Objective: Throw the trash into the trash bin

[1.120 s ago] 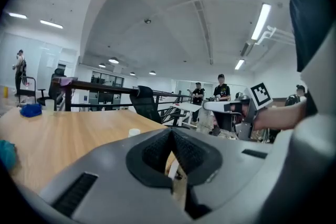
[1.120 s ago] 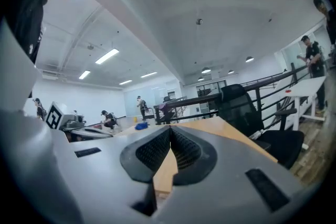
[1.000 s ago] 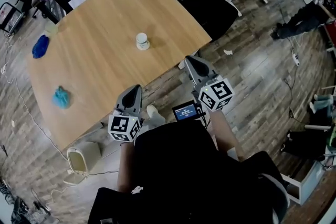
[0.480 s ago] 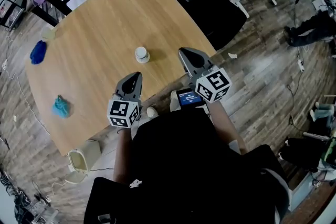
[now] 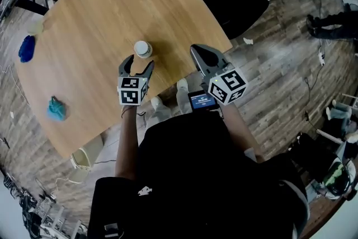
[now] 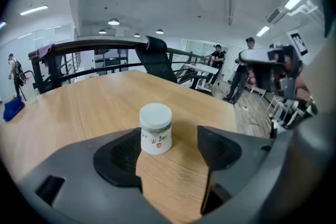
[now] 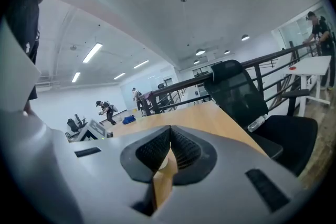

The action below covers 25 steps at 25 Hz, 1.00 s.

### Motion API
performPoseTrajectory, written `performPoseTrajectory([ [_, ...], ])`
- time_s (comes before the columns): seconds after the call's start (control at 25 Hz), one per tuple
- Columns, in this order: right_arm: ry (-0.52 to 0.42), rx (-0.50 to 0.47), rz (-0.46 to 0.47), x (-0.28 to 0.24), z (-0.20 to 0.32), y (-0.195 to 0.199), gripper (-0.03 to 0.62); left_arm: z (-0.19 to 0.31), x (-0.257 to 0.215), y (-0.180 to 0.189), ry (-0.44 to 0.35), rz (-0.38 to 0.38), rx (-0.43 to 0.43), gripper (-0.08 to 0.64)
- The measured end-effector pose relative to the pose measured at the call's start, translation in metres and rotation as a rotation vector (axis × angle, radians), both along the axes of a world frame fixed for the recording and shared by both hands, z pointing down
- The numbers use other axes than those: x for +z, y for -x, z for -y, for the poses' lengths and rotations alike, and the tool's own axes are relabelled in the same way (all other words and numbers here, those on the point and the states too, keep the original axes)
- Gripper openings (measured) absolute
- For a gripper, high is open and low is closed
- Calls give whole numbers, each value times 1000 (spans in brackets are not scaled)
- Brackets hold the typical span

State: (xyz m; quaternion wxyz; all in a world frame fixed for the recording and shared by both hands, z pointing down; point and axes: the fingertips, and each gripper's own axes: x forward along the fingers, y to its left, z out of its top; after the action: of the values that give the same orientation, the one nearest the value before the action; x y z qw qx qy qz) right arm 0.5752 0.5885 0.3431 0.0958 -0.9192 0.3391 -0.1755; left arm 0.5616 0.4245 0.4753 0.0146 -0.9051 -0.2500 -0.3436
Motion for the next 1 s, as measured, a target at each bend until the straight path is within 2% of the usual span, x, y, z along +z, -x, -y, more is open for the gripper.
performPoseTrajectory([
  [0.08, -3, 5, 32, 11, -3, 3, -2, 7, 22, -5, -49, 11, -49, 322],
  [0.16, 0, 6, 55, 21, -4, 3, -2, 11, 37, -13, -91, 11, -63, 331],
  [0.4, 5, 33, 70, 30, -11, -1, -3, 2, 68, -29, -124, 51, -13, 341],
  [0.56, 3, 26, 80, 31, -8, -1, -2, 4, 85, -31, -176, 89, 14, 336],
  [0.64, 2, 23, 84, 32, -7, -2, -2, 3, 85, -31, -182, 101, 19, 296],
  [0.84, 5, 16, 88, 35, 1, -5, -2, 7, 83, -33, -164, 118, 8, 288],
  [1.0, -2, 13, 79, 34, 3, -7, -2, 7, 80, -33, -147, 104, -11, 285],
])
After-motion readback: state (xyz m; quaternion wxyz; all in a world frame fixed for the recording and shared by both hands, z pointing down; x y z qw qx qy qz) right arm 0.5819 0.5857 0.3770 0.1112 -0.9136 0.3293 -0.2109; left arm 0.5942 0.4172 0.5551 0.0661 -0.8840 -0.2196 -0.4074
